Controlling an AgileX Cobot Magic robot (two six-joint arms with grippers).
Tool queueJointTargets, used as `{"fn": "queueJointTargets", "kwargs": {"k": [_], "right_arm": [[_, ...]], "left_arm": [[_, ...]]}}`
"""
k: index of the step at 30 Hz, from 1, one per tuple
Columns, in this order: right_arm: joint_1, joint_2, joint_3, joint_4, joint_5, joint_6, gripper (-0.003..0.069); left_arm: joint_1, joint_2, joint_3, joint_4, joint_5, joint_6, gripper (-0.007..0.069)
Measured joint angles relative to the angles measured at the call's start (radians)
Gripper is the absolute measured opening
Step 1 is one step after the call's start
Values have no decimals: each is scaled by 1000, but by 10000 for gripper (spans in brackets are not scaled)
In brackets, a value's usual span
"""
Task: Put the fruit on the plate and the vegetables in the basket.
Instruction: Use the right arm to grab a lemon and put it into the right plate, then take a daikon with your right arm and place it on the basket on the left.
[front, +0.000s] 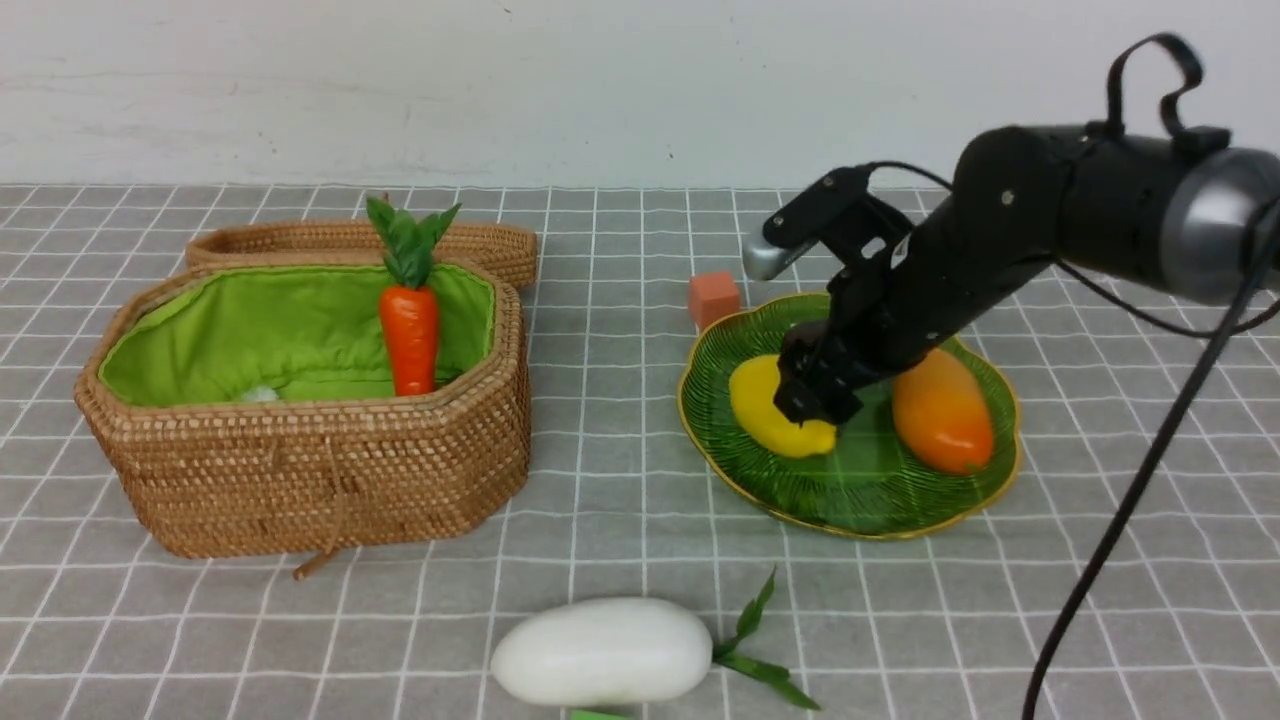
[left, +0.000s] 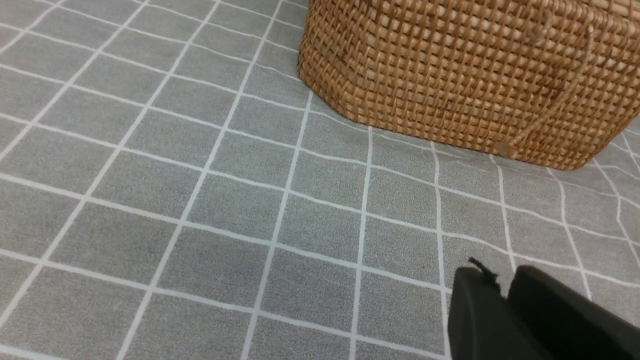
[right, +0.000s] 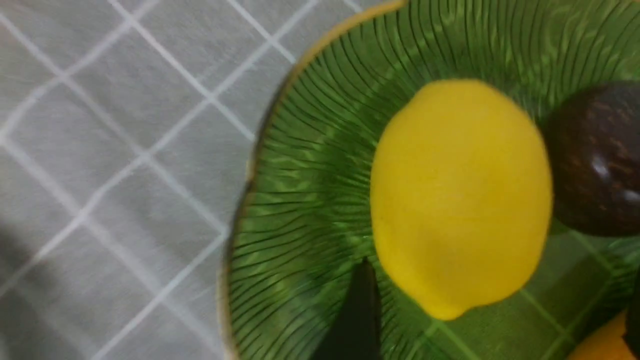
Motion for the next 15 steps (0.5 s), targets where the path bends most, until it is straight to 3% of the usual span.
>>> {"fn": "queueJointTargets", "kwargs": {"k": [4, 6, 10, 15], "right_arm": [[97, -48, -1, 27, 125, -173, 597], [198, -50, -1, 76, 237, -311, 577], [287, -21, -1, 98, 274, -358, 573], [322, 44, -1, 100, 244, -358, 573]], "left_arm": [[0, 0, 0, 0, 0, 0, 97], [0, 0, 0, 0, 0, 0, 102], [0, 0, 0, 0, 0, 0, 104], [0, 0, 0, 0, 0, 0, 111]]}}
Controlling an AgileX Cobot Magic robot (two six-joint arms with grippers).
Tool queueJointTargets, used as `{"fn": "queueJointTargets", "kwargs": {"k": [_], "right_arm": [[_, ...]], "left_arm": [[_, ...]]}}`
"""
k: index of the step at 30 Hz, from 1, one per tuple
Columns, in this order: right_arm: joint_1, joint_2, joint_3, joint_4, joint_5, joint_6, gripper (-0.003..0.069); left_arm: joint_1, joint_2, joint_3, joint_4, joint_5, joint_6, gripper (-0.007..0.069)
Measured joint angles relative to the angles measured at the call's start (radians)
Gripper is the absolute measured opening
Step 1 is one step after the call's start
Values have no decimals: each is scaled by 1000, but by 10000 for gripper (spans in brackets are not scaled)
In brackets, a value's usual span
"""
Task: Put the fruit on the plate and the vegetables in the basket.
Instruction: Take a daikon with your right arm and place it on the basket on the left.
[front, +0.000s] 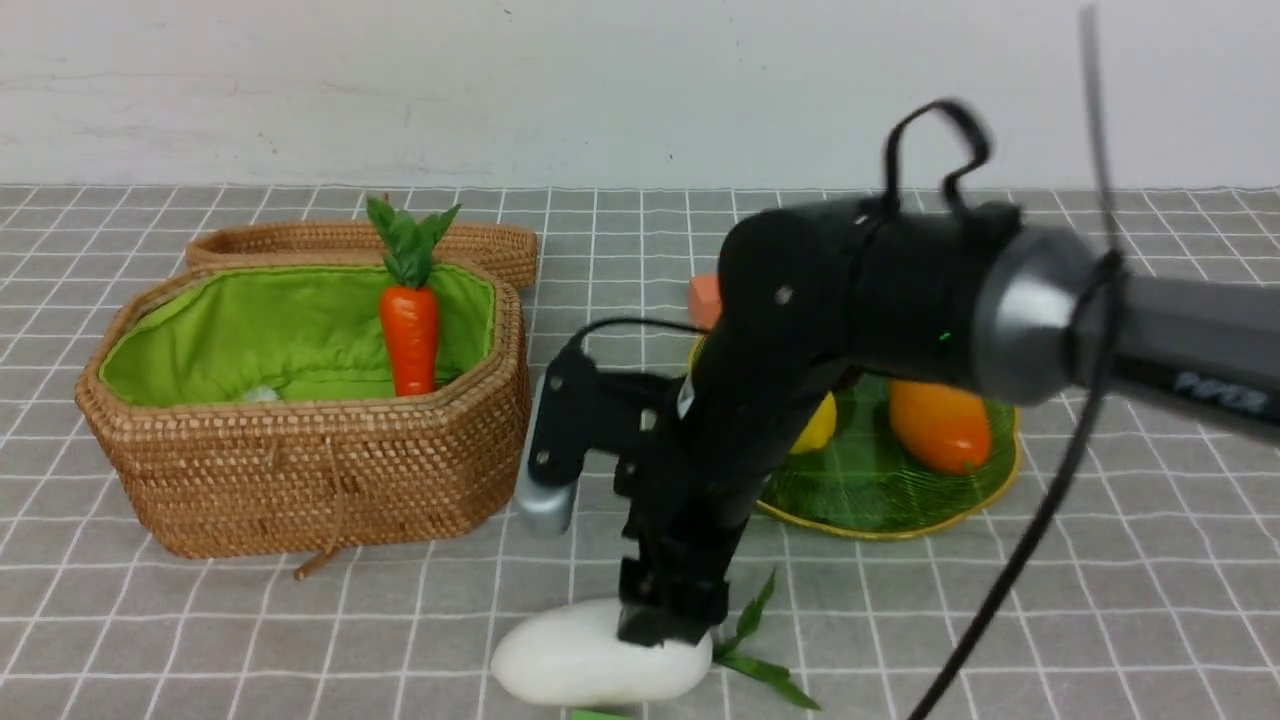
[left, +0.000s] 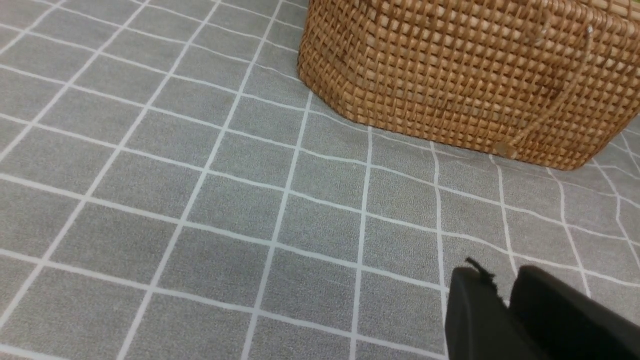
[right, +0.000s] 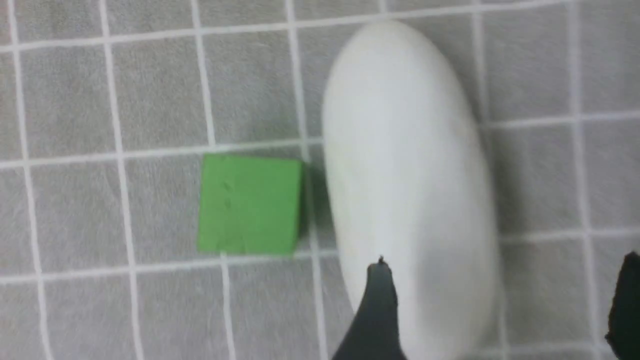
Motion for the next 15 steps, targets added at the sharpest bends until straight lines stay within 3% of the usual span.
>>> {"fn": "queueJointTargets", "kwargs": {"k": [15], "right_arm": [[0, 91, -19, 43, 62, 0, 520]], "left_arm": [[0, 0, 0, 0, 0, 0, 127]]}}
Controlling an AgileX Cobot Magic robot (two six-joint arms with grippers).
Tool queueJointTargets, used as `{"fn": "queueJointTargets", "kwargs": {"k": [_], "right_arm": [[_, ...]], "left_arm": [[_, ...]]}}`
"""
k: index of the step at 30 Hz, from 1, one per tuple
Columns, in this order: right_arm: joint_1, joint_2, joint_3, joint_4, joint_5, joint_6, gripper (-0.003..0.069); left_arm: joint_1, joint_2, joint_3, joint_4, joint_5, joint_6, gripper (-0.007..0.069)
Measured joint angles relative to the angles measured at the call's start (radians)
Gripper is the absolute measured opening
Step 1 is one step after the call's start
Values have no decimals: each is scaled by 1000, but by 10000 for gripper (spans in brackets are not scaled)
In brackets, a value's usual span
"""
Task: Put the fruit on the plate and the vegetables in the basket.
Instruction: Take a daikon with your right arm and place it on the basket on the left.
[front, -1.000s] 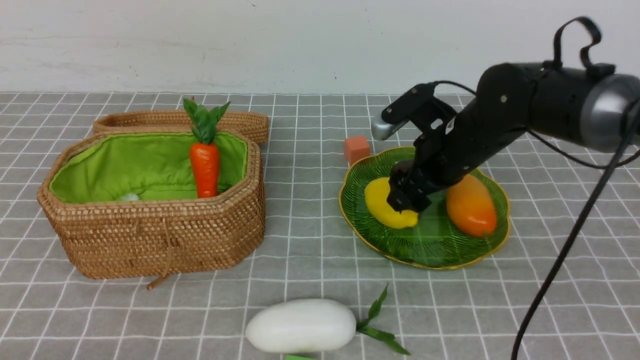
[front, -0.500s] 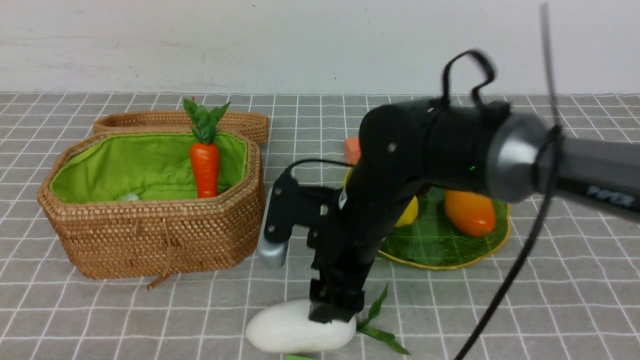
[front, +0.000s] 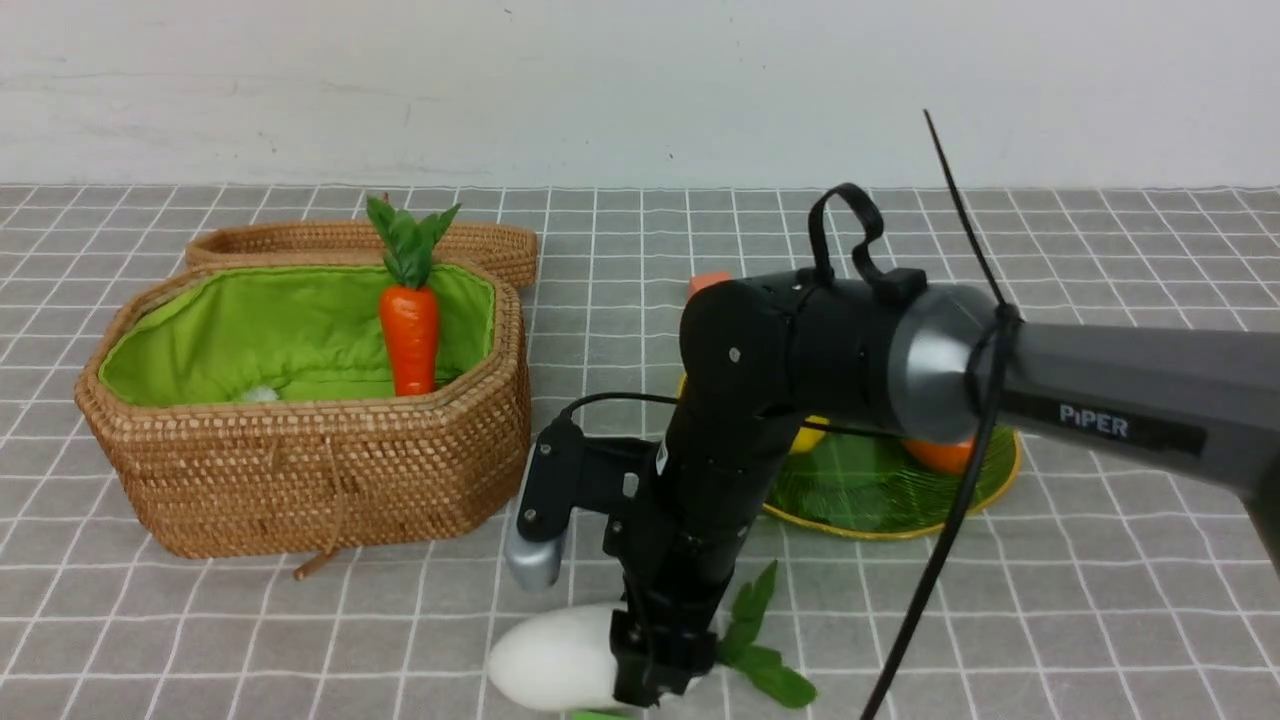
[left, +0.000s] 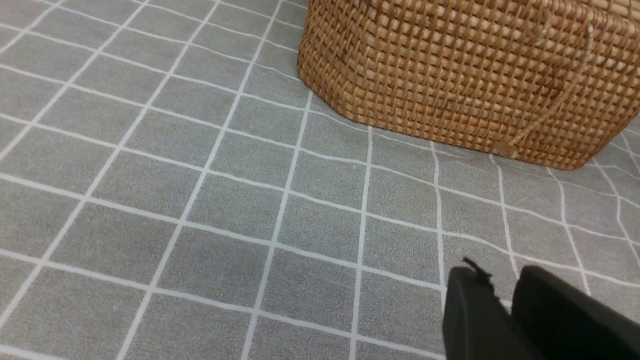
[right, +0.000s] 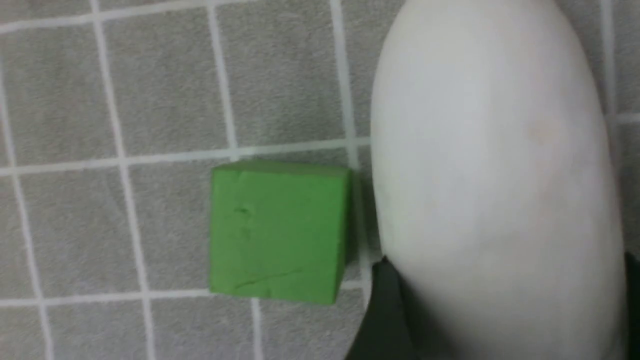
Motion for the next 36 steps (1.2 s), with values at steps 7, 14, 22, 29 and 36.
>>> {"fn": "queueJointTargets", "kwargs": {"k": [7, 14, 22, 29, 36], "right_arm": [[-10, 2, -200, 1, 147, 77, 520], [-9, 2, -595, 69, 164, 167, 520], [-3, 93, -684, 277, -208, 117, 520], [6, 253, -678, 297, -384, 110, 520], [26, 260, -678, 211, -411, 185, 573]], "left_arm": [[0, 0, 0, 0, 0, 0, 128], [0, 0, 0, 0, 0, 0, 128], [0, 0, 0, 0, 0, 0, 129], [0, 0, 0, 0, 0, 0, 134], [0, 0, 0, 0, 0, 0, 144]]}}
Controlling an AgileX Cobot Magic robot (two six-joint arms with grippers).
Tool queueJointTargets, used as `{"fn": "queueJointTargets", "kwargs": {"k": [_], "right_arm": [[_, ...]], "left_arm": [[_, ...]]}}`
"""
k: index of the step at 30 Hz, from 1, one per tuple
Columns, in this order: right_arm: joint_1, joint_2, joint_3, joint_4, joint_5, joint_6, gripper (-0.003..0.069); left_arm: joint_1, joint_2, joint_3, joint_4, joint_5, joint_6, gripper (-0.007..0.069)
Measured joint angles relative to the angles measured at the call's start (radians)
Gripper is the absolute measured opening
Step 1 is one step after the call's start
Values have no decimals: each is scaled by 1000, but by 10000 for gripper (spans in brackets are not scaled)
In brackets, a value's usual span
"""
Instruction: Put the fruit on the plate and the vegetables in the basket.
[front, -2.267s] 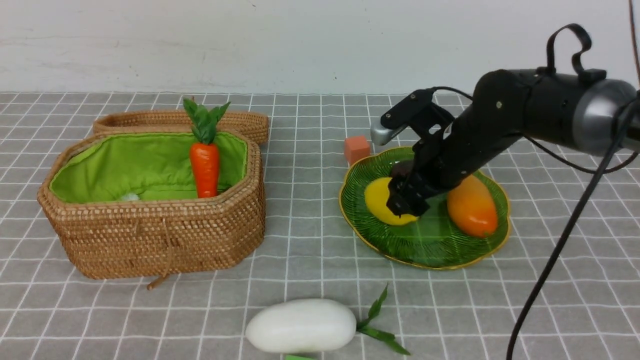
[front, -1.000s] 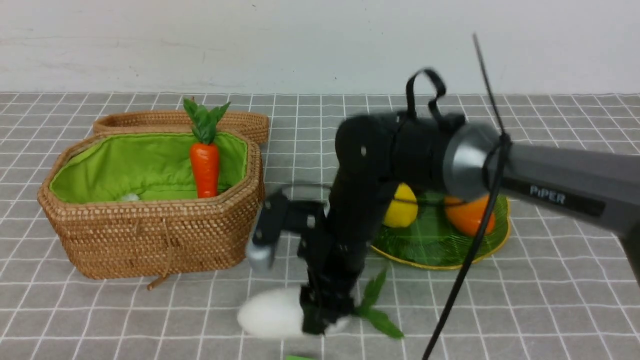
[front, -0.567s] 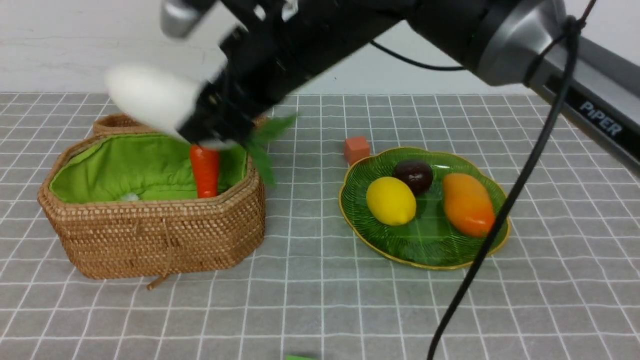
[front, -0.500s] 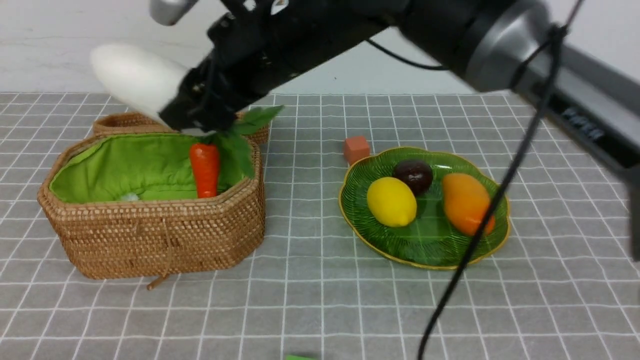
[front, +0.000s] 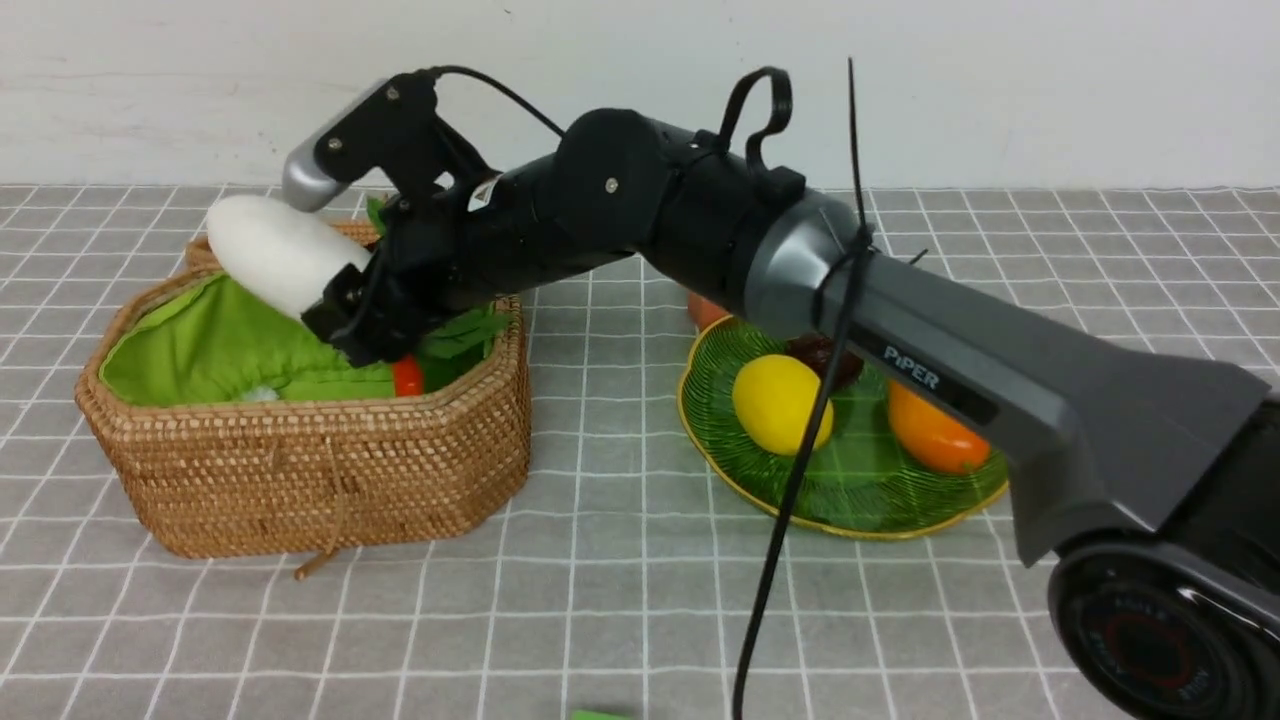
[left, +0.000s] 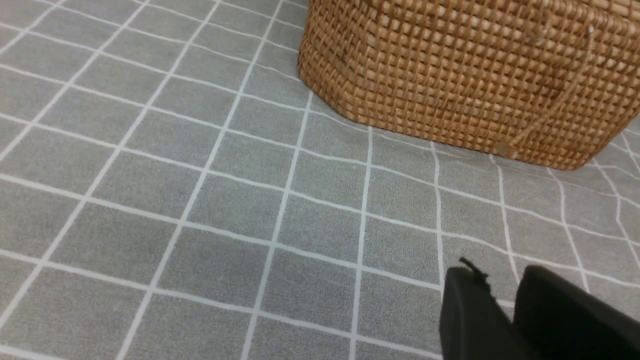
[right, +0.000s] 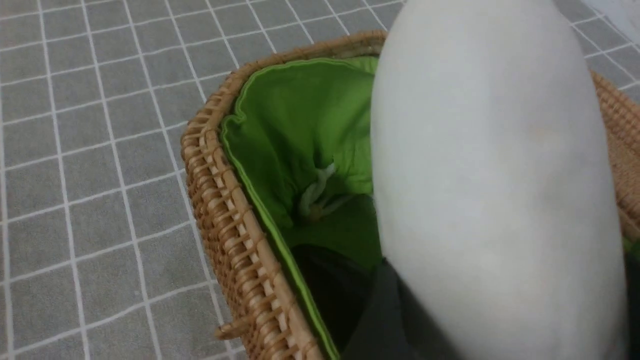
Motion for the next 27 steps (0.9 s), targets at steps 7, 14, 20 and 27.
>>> {"fn": "queueJointTargets", "kwargs": {"k": [7, 14, 20, 27], "right_arm": [[-1, -66, 0, -175, 212, 97, 666], [-28, -282, -1, -381, 587, 284, 430], [-90, -564, 215, -444, 647, 396, 26], [-169, -863, 661, -467, 662, 455, -18]], "left_arm": [[0, 0, 0, 0, 0, 0, 148], [0, 0, 0, 0, 0, 0, 157], [0, 0, 0, 0, 0, 0, 165], [0, 0, 0, 0, 0, 0, 165]]}}
